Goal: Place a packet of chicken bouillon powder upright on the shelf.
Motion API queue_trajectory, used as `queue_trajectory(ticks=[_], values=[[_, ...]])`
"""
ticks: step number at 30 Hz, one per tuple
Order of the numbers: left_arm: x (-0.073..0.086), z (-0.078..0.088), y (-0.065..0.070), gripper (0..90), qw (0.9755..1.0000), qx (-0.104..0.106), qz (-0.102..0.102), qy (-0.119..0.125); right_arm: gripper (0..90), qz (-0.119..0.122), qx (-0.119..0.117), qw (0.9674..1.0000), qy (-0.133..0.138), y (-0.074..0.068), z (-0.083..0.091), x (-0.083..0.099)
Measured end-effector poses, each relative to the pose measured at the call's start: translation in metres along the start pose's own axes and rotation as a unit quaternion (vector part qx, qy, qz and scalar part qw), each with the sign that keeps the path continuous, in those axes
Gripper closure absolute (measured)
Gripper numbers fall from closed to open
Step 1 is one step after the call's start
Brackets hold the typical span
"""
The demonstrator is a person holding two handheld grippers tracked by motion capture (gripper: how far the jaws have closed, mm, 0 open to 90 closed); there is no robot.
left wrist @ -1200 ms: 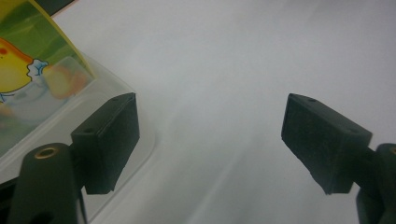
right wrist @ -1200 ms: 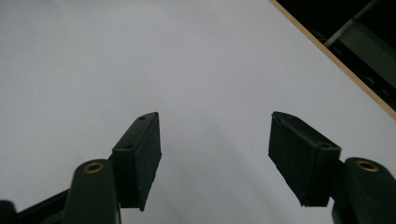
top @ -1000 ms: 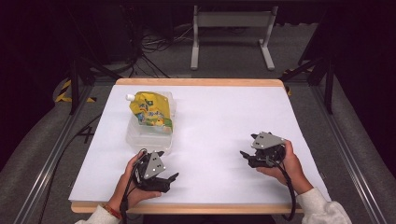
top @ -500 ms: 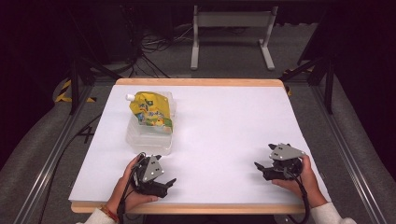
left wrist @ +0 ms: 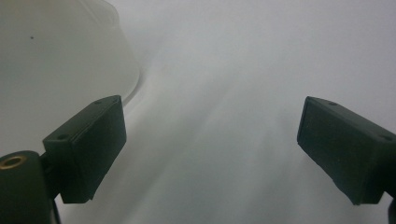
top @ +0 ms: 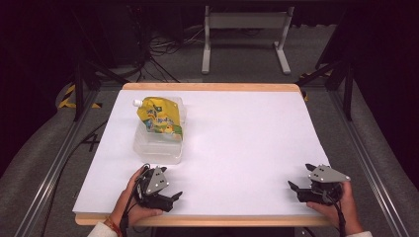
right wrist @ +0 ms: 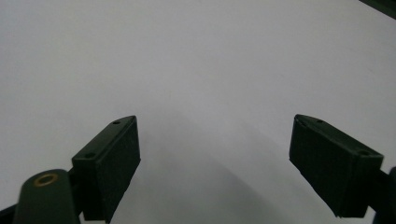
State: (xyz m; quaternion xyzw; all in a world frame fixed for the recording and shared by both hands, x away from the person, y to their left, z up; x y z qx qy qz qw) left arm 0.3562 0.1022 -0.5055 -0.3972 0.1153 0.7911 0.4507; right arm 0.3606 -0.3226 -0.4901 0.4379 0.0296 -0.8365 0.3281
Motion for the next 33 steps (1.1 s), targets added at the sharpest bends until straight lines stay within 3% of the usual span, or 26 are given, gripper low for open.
queue_trajectory(ticks=[7,10,17,33], values=[[0.01,0.001,-0.005,8.1,1.0,0.001,0.006,-0.006,16.5,-0.018,0.02,0.9996,0.001,0.006,0.012,0.018],[0.012,0.004,-0.008,8.1,0.9997,0.005,0.025,0.0,16.4,-0.027,0.022,0.9994,0.003,0.005,0.017,0.023],[0.01,0.006,-0.01,7.6,0.9995,0.002,0.03,0.007,16.0,-0.037,0.023,0.999,0.007,0.005,0.02,0.026],[0.011,0.009,-0.017,7.4,0.9991,-0.004,0.041,0.01,15.6,-0.021,0.027,0.9994,0.005,-0.002,0.015,0.022]])
Point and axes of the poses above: each handheld gripper's, and its own axes: z roughly backward along the jaws, x roughly out of its underside, y roughly to its right, the point moved 9 cm from there along -z, roughly forward along the jaws, and after that the axes turned 1 degree about -x, right-handed, at the moved point
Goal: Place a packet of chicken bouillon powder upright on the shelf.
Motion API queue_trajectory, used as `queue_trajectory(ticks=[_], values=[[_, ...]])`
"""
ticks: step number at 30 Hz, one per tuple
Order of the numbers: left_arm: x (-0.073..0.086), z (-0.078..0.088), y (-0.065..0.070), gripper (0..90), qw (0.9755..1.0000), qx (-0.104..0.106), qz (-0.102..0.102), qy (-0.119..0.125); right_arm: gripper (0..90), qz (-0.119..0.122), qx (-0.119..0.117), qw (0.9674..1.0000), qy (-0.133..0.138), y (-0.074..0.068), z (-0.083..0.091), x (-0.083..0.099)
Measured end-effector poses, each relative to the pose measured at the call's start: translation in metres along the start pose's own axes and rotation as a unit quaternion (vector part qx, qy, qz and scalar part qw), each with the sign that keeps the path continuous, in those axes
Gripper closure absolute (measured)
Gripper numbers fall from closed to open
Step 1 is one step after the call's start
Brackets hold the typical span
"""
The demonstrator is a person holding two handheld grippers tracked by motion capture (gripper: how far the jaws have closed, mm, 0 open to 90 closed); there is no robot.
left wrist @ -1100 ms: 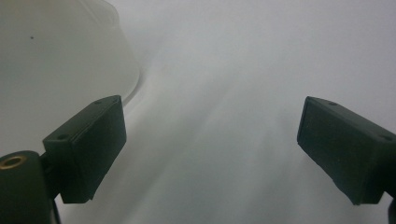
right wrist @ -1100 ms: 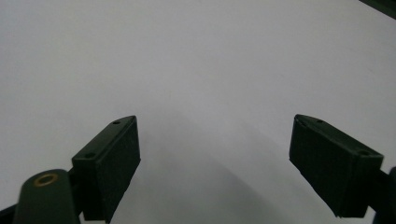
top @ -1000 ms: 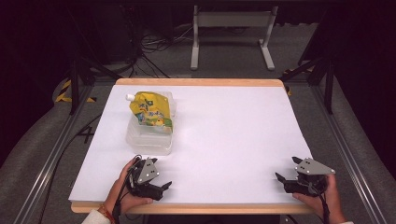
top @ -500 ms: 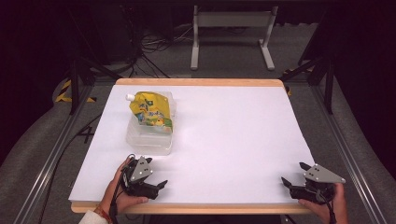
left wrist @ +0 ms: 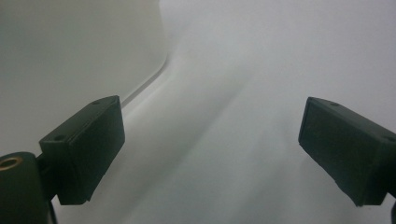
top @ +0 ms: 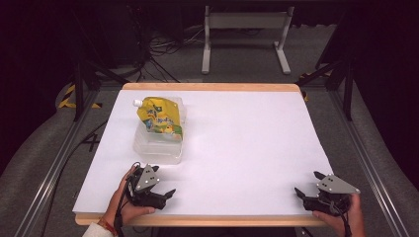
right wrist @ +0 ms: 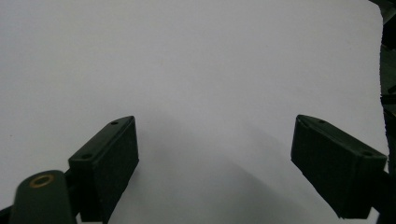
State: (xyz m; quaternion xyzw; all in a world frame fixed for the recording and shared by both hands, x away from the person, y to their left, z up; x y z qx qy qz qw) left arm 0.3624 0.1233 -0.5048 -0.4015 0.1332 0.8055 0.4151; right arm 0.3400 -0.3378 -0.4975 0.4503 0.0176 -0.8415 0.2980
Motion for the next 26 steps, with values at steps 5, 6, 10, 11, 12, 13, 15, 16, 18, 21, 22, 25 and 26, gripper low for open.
queue_trajectory(ticks=[5,6,10,11,12,13,15,16,18,21,22,25,26], values=[[-0.001,-0.0011,0.0008,7.4,1.0,0.0,-0.002,-0.001,15.5,0.001,0.0,1.0,0.002,-0.0017,0.0003,-0.0004],[-0.0009,-0.0014,0.0009,7.4,1.0,0.0,-0.003,-0.002,15.4,0.003,-0.001,1.0,0.002,-0.0022,0.0005,-0.0008],[-0.001,-0.0015,0.0003,7.3,1.0,0.001,-0.001,-0.001,15.4,0.007,0.0,1.0,0.003,-0.0026,0.0002,-0.0015],[-0.0008,-0.0018,0.0002,7.3,1.0,0.001,-0.001,-0.002,15.3,0.006,0.0,1.0,0.003,-0.0024,-0.0002,-0.0013],[-0.0005,-0.0023,0.0005,7.3,1.0,0.003,-0.001,-0.003,15.4,0.005,0.0,1.0,0.003,-0.0022,-0.0005,-0.0012],[-0.0004,-0.0027,0.0009,7.3,1.0,0.004,-0.001,-0.004,15.3,0.005,0.001,1.0,0.003,-0.0019,-0.0007,-0.0012],[-0.0009,-0.0024,0.0008,7.3,1.0,0.003,-0.003,-0.003,14.8,0.004,0.006,1.0,0.003,-0.0008,-0.0007,-0.0012],[-0.001,-0.0025,0.0008,7.3,1.0,0.004,-0.002,-0.003,14.7,0.002,0.007,1.0,0.003,-0.0002,-0.0006,-0.0013],[-0.0009,-0.0029,0.0011,7.3,1.0,0.005,-0.002,-0.004,14.5,-0.002,0.01,0.9999,0.006,0.0013,-0.0006,-0.0017],[-0.0006,-0.0034,0.0011,7.3,1.0,0.006,-0.002,-0.005,14.2,-0.004,0.013,0.9999,0.005,0.0022,-0.0005,-0.0015],[-0.0007,-0.0036,0.0006,7.4,1.0,0.007,-0.001,-0.004,14.1,-0.004,0.014,0.9999,0.005,0.0028,-0.0004,-0.0019],[-0.0006,-0.0039,0.0003,8.4,1.0,0.007,0.001,-0.005,13.9,-0.007,0.016,0.9998,0.008,0.0033,0.0001,-0.0032],[-0.0006,-0.0043,-0.0001,8.4,1.0,0.006,0.003,-0.005,13.9,-0.007,0.016,0.9998,0.008,0.0033,0.0001,-0.0032]])
Point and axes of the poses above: each handheld gripper's, and its own axes: z roughly backward along the jaws, x roughly out of its underside, y roughly to its right, the point moved 9 cm from there along -z, roughly forward along the jaws, and after that the axes turned 1 degree about -x, right-handed, at the moved point
